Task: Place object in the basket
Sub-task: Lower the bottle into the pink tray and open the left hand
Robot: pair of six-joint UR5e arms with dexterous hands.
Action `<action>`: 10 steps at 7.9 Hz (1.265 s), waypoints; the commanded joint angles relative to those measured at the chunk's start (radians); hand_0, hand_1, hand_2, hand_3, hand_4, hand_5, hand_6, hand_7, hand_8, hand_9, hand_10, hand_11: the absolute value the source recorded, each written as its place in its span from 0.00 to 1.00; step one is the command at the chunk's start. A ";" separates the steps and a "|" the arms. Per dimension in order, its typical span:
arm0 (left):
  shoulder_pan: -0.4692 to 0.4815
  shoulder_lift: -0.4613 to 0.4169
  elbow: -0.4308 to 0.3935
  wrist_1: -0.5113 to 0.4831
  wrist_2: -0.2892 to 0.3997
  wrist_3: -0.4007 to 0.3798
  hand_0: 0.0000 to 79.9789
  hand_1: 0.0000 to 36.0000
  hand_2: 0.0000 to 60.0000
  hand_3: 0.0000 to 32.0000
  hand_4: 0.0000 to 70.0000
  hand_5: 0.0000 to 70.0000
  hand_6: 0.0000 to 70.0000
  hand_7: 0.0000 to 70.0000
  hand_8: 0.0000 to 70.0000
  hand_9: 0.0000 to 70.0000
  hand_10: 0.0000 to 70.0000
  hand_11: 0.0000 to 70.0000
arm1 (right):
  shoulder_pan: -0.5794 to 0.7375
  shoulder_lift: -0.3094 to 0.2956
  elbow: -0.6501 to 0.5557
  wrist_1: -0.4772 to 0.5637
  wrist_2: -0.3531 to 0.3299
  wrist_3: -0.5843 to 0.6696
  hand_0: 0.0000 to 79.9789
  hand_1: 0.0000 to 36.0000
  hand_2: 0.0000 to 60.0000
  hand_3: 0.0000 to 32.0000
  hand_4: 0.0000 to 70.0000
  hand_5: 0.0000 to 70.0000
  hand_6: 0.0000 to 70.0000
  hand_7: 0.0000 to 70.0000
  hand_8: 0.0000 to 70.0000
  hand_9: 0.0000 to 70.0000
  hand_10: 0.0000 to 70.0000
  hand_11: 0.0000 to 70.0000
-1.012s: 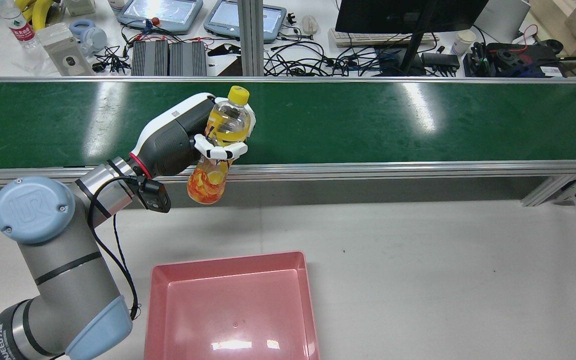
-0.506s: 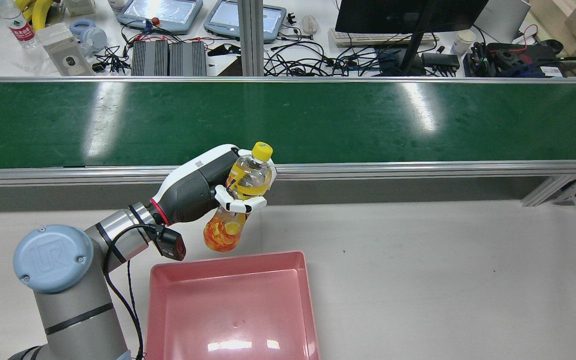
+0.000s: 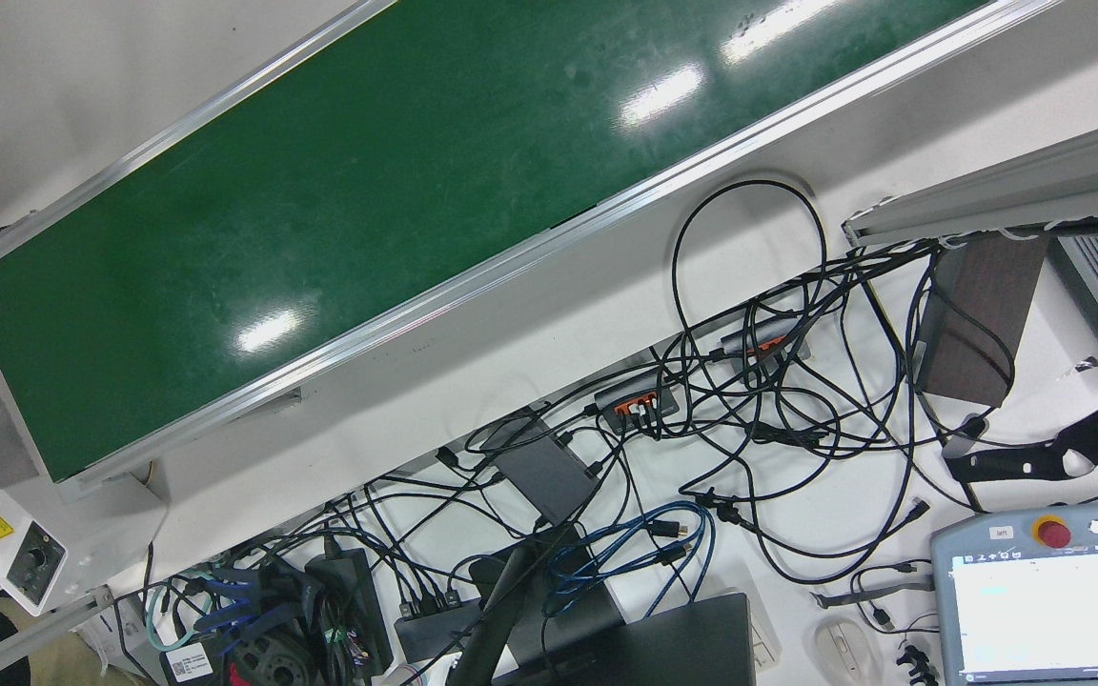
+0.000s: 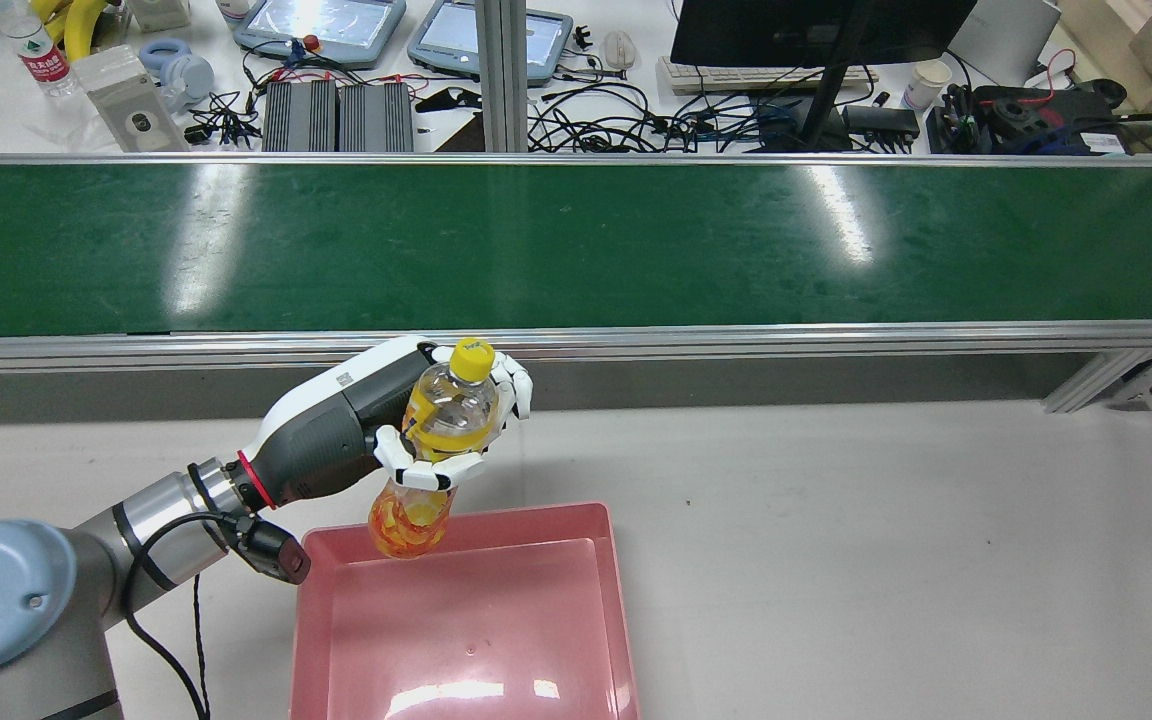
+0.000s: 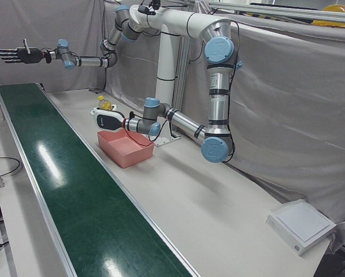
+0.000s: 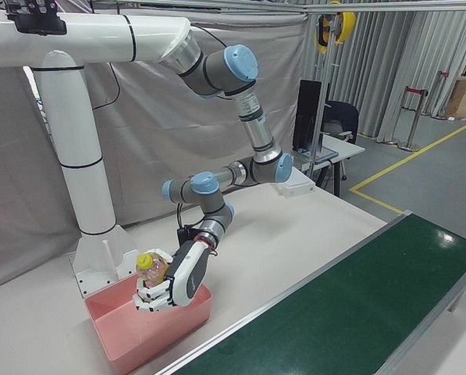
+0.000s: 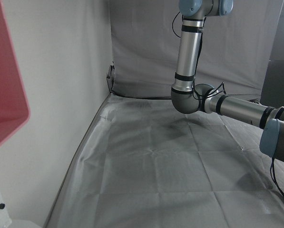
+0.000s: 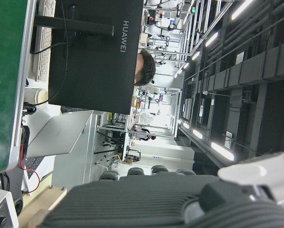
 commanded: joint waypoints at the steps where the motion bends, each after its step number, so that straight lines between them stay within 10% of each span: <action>1: 0.059 0.086 -0.081 -0.002 -0.002 0.023 0.61 0.32 0.39 0.00 0.47 0.79 0.22 0.28 0.42 0.52 0.46 0.67 | -0.001 0.000 -0.002 0.000 0.000 0.000 0.00 0.00 0.00 0.00 0.00 0.00 0.00 0.00 0.00 0.00 0.00 0.00; 2: 0.086 0.089 -0.078 -0.002 -0.002 0.023 0.60 0.12 0.00 0.00 0.36 0.71 0.15 0.15 0.30 0.34 0.33 0.49 | -0.001 0.000 -0.002 0.000 0.000 0.000 0.00 0.00 0.00 0.00 0.00 0.00 0.00 0.00 0.00 0.00 0.00 0.00; 6: 0.078 0.146 -0.075 -0.113 0.003 0.018 0.52 0.00 0.00 0.26 0.19 0.30 0.03 0.04 0.12 0.11 0.10 0.14 | -0.001 0.000 -0.002 0.000 0.000 0.000 0.00 0.00 0.00 0.00 0.00 0.00 0.00 0.00 0.00 0.00 0.00 0.00; 9: 0.077 0.146 -0.076 -0.128 0.006 0.009 0.61 0.00 0.00 0.22 0.17 0.33 0.03 0.05 0.12 0.11 0.09 0.14 | 0.001 0.000 -0.002 0.000 0.000 0.000 0.00 0.00 0.00 0.00 0.00 0.00 0.00 0.00 0.00 0.00 0.00 0.00; 10: 0.077 0.144 -0.085 -0.139 0.011 0.007 0.66 0.16 0.00 0.17 0.17 0.35 0.04 0.06 0.13 0.12 0.10 0.16 | -0.001 0.000 -0.002 0.000 0.000 0.000 0.00 0.00 0.00 0.00 0.00 0.00 0.00 0.00 0.00 0.00 0.00 0.00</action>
